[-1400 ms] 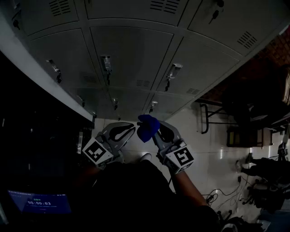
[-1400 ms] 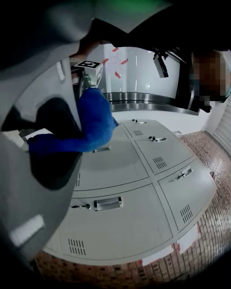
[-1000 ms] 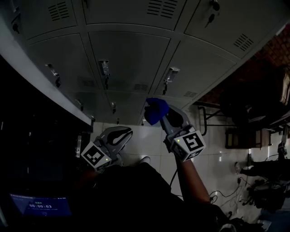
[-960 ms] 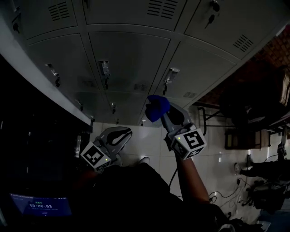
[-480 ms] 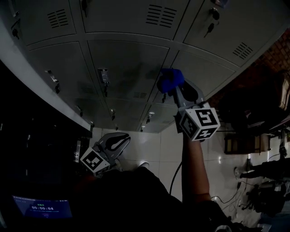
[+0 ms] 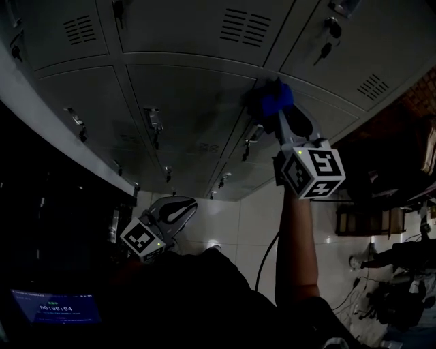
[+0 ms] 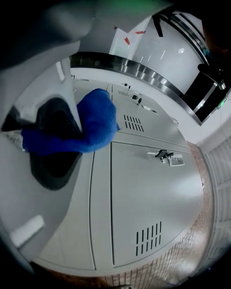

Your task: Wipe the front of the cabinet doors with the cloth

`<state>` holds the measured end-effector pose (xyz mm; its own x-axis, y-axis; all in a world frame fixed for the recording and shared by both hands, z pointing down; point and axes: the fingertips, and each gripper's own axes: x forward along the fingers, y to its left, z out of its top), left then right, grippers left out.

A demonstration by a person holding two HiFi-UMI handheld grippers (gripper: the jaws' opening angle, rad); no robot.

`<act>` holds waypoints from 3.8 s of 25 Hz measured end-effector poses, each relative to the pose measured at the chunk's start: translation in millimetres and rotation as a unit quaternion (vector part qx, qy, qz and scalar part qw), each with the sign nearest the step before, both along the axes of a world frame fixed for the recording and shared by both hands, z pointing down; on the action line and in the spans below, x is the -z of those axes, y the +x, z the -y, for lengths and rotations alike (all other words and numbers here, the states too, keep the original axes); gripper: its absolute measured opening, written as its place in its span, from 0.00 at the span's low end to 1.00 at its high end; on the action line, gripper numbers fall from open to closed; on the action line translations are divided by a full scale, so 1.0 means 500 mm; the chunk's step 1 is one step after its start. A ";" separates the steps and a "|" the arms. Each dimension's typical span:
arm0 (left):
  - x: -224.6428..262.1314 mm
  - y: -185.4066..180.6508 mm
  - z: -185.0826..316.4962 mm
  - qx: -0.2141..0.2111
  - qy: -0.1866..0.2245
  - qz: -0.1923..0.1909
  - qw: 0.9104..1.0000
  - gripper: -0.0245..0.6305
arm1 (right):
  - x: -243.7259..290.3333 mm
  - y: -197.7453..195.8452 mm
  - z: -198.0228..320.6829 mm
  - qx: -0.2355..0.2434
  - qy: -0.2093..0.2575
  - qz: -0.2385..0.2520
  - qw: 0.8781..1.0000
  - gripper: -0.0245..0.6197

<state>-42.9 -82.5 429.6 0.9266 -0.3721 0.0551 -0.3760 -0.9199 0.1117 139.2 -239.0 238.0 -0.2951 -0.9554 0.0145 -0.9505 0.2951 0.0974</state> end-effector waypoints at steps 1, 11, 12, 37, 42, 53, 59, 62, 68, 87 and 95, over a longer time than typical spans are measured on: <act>0.002 0.008 0.002 -0.003 -0.002 -0.001 1.000 0.07 | 0.000 0.002 0.001 0.004 -0.001 0.000 1.000 0.15; 0.007 0.083 0.025 -0.027 -0.007 0.002 1.000 0.07 | -0.001 0.089 -0.014 0.001 -0.001 0.000 1.000 0.15; 0.004 0.090 0.026 -0.029 -0.005 0.005 1.000 0.07 | -0.002 0.103 -0.017 -0.002 -0.001 0.002 1.000 0.15; -0.011 0.210 -0.003 -0.040 -0.008 0.007 0.999 0.07 | -0.013 0.465 -0.101 -0.131 0.006 0.013 0.991 0.15; -0.009 0.192 -0.010 -0.039 -0.009 0.010 0.999 0.07 | -0.023 0.511 -0.113 -0.163 0.002 0.015 0.986 0.15; -0.001 0.118 -0.033 -0.030 -0.007 0.000 1.000 0.07 | -0.055 0.326 -0.121 -0.098 -0.008 0.003 0.995 0.15; -0.010 0.046 -0.038 -0.002 -0.002 0.005 1.000 0.07 | -0.105 0.112 -0.076 -0.002 -0.027 0.004 1.000 0.15; -0.018 0.006 -0.041 0.016 -0.007 0.010 1.000 0.07 | -0.116 0.041 -0.045 0.025 -0.029 0.003 0.999 0.15; -0.031 -0.046 -0.046 0.041 -0.011 0.020 0.999 0.07 | -0.117 -0.005 0.002 0.034 -0.026 0.001 0.999 0.15; -0.035 0.034 -0.038 0.004 -0.009 0.021 1.000 0.06 | -0.132 0.255 -0.049 -0.070 -0.044 0.010 0.997 0.15; -0.031 0.101 -0.044 -0.019 -0.016 0.015 1.000 0.06 | -0.146 0.391 -0.079 -0.116 -0.050 0.013 0.992 0.15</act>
<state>7.6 -60.7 444.9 0.9380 -0.3333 0.0947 -0.3436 -0.9300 0.1303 335.0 -199.7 310.9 -0.0691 -0.9917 0.1087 -0.9958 0.0751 0.0526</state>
